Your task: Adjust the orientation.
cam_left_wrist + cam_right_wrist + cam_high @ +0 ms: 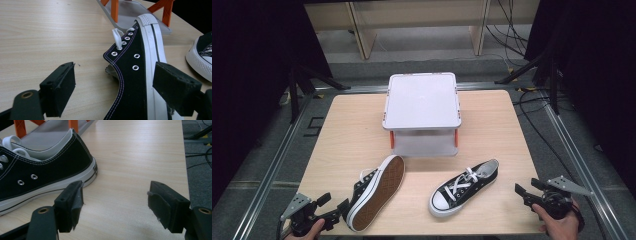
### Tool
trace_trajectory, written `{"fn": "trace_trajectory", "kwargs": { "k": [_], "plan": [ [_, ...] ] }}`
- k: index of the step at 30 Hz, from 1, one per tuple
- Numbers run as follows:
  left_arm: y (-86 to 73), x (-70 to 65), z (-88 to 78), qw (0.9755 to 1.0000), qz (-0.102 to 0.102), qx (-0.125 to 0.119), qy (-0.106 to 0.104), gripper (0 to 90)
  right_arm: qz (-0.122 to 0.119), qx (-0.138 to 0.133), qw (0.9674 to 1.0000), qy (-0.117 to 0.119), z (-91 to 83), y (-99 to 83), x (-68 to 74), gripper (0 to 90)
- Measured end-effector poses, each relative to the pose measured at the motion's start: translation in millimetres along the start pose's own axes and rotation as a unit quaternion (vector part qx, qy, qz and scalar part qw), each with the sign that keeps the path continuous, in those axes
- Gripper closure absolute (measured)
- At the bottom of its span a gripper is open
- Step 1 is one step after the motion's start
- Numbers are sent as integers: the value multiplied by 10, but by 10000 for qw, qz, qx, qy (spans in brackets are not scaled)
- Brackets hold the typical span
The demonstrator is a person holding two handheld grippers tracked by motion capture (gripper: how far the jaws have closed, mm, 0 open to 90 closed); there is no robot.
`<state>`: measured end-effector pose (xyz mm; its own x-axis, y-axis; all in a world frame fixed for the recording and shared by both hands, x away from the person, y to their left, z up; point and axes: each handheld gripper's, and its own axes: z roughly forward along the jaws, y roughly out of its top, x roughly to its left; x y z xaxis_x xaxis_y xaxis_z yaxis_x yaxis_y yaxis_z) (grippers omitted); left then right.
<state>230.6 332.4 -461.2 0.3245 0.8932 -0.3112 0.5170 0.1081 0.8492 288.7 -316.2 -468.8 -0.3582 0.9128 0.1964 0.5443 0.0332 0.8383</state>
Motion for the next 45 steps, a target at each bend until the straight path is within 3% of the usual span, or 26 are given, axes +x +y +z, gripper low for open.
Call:
{"fn": "trace_trajectory", "kwargs": {
  "k": [4, 6, 8, 12, 13, 16, 22, 26, 27, 28, 30, 32, 38, 41, 45],
  "plan": [
    [6, -4, 7, 10000, -23, -16, -38, 176, 6, -14, 10000, 5, 0, -3, -3, 291],
    [16, -8, -7, 9999, 21, 97, 34, 176, 6, -15, 10000, -1, -2, -4, -3, 291],
    [16, -15, 19, 10000, -31, -16, -38, 176, -8, 18, 10000, -22, -7, -4, -3, 291],
    [37, -14, 38, 9999, 54, 60, -88, 176, 25, 16, 10000, -35, -10, -6, 3, 291],
    [42, -34, 54, 10000, -42, 7, -88, 176, 20, 3, 10000, -23, -9, -7, -1, 291],
    [62, -48, 77, 9999, -29, 36, -128, 176, 16, -13, 10000, -69, 4, -10, -5, 291],
    [96, -46, 153, 9993, 52, 199, -299, 182, 55, 14, 10000, -79, 7, -11, -4, 291],
    [109, -48, 231, 9993, 6, 259, -282, 183, 43, -11, 10000, -67, 7, -14, -6, 292],
    [121, -28, 245, 9989, 54, 370, -266, 183, 43, -11, 10000, -67, 8, -14, -6, 292],
    [117, -22, 279, 9990, -26, 331, -303, 183, 47, -7, 10000, -68, 9, -14, -5, 292],
    [114, -4, 320, 9981, -25, 562, -267, 183, 39, -1, 10000, -72, 8, -14, -4, 292],
    [108, -14, 340, 9976, -30, 626, -282, 184, 44, -5, 10000, -71, 9, -14, -5, 292],
    [98, -43, 347, 9975, -90, 596, -356, 189, 45, 5, 10000, -75, 9, -14, -9, 292],
    [101, -87, 334, 9975, 0, 613, -341, 189, 50, 33, 10000, -38, -2, -13, -3, 292],
    [95, -179, 345, 9959, 155, 672, -591, 160, 33, 23, 10000, -35, -3, -13, -6, 292]
  ]
}}
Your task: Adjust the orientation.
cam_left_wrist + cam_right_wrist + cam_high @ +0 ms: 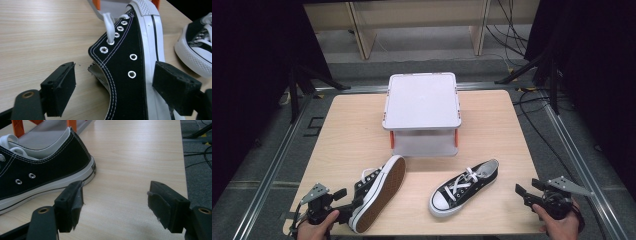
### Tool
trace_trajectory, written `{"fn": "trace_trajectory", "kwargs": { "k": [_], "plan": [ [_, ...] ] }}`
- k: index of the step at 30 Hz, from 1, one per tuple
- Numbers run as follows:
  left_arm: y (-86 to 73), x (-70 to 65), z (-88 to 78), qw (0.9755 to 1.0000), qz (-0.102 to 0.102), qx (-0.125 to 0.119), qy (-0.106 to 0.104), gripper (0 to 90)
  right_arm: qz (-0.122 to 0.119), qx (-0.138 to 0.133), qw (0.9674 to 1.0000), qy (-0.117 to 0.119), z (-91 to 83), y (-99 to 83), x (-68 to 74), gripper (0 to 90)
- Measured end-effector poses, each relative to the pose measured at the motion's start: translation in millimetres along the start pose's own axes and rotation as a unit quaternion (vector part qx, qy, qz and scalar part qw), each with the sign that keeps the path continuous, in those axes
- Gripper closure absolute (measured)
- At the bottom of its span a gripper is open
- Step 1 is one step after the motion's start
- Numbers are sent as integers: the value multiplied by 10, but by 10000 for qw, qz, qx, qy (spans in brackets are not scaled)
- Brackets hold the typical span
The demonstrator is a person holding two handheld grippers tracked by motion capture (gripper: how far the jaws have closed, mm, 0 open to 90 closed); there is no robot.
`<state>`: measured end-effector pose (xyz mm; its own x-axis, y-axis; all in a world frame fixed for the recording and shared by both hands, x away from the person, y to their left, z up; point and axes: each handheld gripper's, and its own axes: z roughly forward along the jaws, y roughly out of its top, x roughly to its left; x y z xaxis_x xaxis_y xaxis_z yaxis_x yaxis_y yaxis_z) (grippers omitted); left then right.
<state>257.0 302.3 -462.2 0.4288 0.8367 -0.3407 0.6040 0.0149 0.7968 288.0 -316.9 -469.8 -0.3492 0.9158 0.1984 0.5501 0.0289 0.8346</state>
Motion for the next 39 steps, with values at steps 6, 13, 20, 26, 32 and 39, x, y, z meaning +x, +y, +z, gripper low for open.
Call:
{"fn": "trace_trajectory", "kwargs": {
  "k": [6, 13, 20, 26, 32, 39],
  "plan": [
    [2, -199, 23, 9992, 382, 100, -102, 168, 3, -11, 10000, -1, -4, 1, -3, 292],
    [-19, -293, 13, 9989, 355, -3, -313, 357, 19, -7, 10000, -1, -5, 1, -2, 292],
    [-24, -448, 61, 9966, 678, 204, -422, 364, -4, -14, 10000, -13, -4, 1, -3, 292],
    [-22, -583, 69, 9930, 1112, 263, -292, 392, 21, -8, 10000, 3, -5, 1, 2, 292],
    [-36, -723, 97, 9894, 1410, 317, -166, 416, 65, 14, 10000, 16, -6, 2, 7, 293],
    [-22, -762, 86, 9904, 1278, 368, -386, 383, -5, -16, 10000, -2, -3, 3, -4, 293]
  ]
}}
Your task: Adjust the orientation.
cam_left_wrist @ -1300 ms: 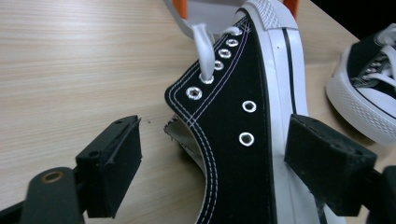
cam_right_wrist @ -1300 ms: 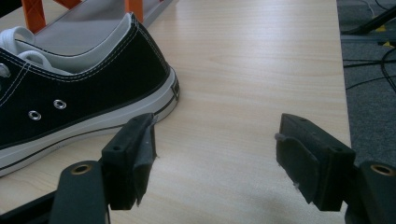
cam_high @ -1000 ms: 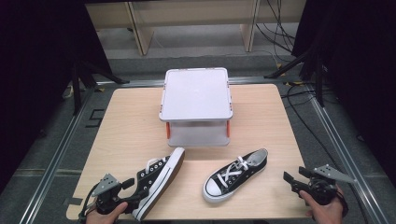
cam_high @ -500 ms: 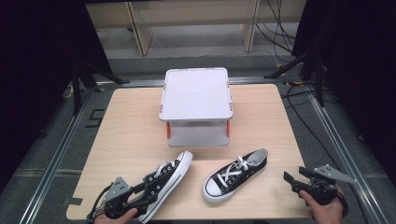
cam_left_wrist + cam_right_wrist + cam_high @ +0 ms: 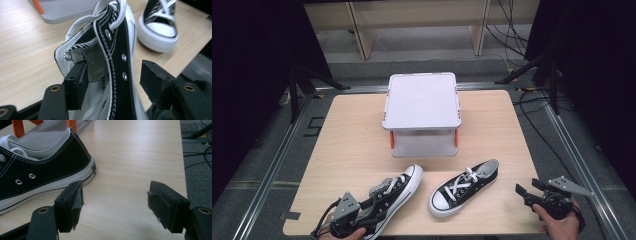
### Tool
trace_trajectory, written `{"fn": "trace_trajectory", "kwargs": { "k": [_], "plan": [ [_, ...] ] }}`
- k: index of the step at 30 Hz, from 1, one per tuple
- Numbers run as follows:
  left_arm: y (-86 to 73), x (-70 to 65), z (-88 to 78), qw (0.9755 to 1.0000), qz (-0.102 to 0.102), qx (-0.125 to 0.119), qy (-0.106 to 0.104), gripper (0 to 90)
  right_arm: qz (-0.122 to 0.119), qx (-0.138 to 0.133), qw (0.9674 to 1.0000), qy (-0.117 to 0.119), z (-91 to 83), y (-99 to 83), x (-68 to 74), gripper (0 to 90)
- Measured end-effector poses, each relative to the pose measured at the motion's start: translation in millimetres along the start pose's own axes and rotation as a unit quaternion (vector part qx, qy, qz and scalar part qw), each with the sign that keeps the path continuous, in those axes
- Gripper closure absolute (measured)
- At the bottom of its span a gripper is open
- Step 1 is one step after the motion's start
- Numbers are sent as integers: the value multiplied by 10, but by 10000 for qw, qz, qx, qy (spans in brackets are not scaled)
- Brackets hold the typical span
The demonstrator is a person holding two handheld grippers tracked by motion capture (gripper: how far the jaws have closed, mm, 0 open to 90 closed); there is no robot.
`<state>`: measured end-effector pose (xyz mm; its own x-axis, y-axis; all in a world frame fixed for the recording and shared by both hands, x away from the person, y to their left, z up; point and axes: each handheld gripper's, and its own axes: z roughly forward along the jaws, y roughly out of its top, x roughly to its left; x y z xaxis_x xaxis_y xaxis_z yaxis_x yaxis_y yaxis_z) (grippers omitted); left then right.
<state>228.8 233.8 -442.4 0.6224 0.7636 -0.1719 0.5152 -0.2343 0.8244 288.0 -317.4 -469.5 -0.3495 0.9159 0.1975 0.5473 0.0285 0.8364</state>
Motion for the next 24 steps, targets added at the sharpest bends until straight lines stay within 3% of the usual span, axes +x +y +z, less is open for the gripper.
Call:
{"fn": "trace_trajectory", "kwargs": {
  "k": [1, 2, 5, 6, 7, 9, 13, 15, 16, 17, 18, 24],
  "plan": [
    [4, -33, 12, 10000, 42, -16, -6, 383, 1, 1, 10000, -1, 0, 0, 0, 292],
    [7, -39, 16, 9997, 222, 107, 95, 383, 3, 3, 10000, -1, 0, 0, -1, 292],
    [15, -68, 27, 9992, 336, 195, 128, 370, 6, 0, 10000, 4, -2, 0, 3, 292],
    [15, -87, 30, 9998, 192, 75, 22, 361, 70, 28, 10000, 24, -2, -1, 11, 292],
    [19, -73, 16, 9997, 222, 118, -45, 359, 62, 24, 10000, 21, -3, -1, 9, 292],
    [22, -86, 12, 9997, 48, -4, -224, 366, 35, 21, 10000, -10, -5, 0, 4, 292],
    [33, -103, 10, 9990, -17, -25, -443, 366, 60, 20, 10000, 20, -2, -1, 7, 292],
    [54, -99, -5, 9960, -290, -178, -830, 353, -3, -6, 10000, -5, -1, -1, -2, 292],
    [73, -108, -12, 9944, -425, -303, -917, 337, 1, 3, 10000, -2, -1, -2, -2, 292],
    [94, -89, -31, 9966, -236, -241, -751, 323, 3, 5, 10000, -2, -1, -2, -1, 292],
    [105, -88, -35, 9976, -188, -232, -624, 327, -5, -3, 10000, -5, -1, -1, -2, 292],
    [115, -5, -64, 9977, -213, -260, -585, 320, -19, 10, 10000, -5, -4, -1, -8, 292]
  ]
}}
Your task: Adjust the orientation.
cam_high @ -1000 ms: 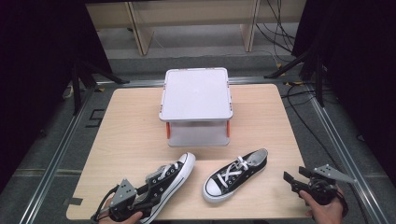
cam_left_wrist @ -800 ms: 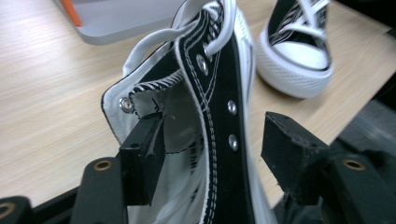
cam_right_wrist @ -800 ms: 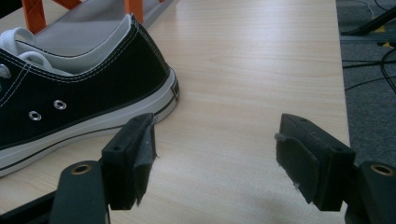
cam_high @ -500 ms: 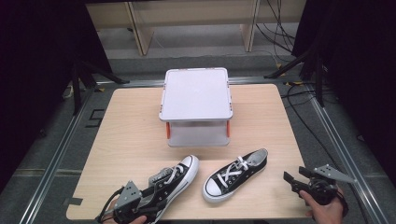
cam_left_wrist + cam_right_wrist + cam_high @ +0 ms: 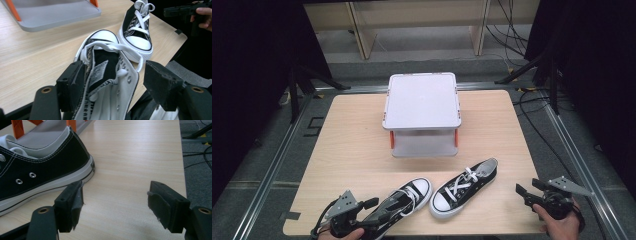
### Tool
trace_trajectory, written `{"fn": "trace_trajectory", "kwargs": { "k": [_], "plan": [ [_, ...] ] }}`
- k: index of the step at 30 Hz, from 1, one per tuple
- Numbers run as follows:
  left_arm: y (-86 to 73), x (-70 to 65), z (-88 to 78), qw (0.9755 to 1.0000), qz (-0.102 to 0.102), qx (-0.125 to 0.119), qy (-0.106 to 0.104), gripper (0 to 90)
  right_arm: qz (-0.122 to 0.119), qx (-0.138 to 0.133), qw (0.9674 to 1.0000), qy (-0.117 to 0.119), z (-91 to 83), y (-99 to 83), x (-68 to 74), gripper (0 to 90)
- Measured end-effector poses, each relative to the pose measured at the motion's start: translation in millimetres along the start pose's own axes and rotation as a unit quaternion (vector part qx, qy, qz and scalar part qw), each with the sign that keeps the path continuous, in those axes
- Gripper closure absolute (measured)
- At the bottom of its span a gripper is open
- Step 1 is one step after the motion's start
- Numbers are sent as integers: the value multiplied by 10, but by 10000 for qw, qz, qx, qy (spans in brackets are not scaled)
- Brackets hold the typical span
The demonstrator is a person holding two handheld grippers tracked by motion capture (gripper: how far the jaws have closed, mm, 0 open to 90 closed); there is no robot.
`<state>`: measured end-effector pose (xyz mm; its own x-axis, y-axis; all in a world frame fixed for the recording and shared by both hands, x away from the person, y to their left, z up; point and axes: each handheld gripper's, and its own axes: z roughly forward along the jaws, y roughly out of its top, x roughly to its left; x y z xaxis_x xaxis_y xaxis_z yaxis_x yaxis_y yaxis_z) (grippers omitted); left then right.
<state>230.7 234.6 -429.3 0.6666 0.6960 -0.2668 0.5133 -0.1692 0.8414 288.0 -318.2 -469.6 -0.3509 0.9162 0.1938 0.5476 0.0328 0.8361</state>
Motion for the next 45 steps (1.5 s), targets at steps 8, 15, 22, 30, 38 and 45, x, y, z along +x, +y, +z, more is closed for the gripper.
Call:
{"fn": "trace_trajectory", "kwargs": {
  "k": [8, 15, 22, 30, 38, 45],
  "plan": [
    [41, 92, -120, 9990, 291, 175, 294, 312, 10, 7, 10000, -3, 1, -1, 0, 292],
    [3, 136, -118, 9956, 594, 646, 335, 336, 18, -8, 10000, 5, 2, -2, 0, 292],
    [-33, 155, -14, 9921, 700, 975, 357, 370, 23, 88, 9999, 87, -15, 6, -6, 292],
    [-1, 153, 107, 9883, 909, 1169, 358, 434, 114, 117, 9998, 60, -4, -4, -15, 292],
    [65, 173, 194, 9867, 995, 1225, 401, 475, 112, 124, 9998, 65, -5, 1, -13, 292],
    [120, 193, 277, 9858, 1031, 1292, 310, 522, 107, 184, 9998, 59, -9, 2, -24, 292]
  ]
}}
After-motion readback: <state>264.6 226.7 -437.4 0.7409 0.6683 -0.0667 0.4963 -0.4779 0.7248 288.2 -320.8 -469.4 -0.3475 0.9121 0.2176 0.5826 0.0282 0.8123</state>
